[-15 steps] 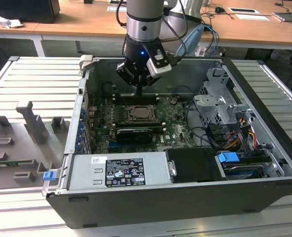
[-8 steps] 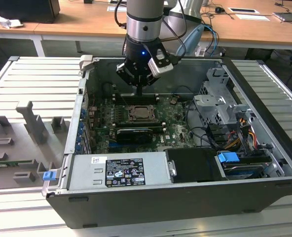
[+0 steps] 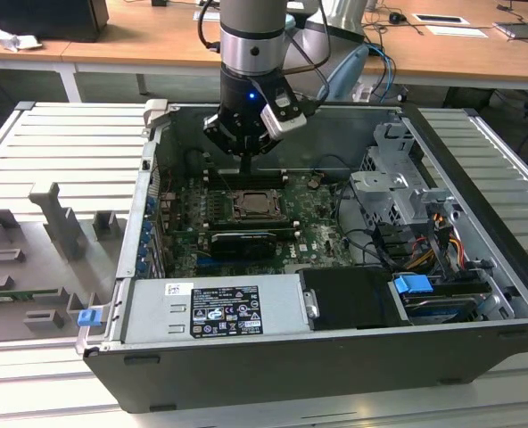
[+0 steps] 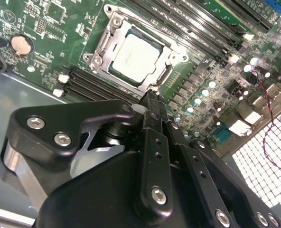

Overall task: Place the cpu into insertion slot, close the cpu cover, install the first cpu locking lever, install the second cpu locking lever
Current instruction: 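Install the first cpu locking lever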

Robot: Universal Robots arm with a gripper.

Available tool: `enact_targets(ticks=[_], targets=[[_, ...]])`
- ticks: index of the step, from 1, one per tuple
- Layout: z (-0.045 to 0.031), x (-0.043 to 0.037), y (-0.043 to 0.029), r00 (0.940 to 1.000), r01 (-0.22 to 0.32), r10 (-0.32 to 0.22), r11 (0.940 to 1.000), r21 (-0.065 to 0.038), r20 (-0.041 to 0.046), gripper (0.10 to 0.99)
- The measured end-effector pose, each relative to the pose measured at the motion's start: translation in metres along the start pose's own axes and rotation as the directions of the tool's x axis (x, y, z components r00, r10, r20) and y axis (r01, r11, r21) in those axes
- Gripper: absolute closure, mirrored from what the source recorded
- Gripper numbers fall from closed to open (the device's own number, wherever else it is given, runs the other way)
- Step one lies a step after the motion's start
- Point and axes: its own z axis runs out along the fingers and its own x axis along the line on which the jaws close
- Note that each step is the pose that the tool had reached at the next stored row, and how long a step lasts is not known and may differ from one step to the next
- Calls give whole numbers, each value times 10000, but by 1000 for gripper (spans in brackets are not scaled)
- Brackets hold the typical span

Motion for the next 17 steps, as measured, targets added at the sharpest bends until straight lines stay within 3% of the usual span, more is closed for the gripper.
enact_targets(ticks=[17], targets=[[19, 93, 0, 10000, 2, -2, 10000, 1, 65, 980]])
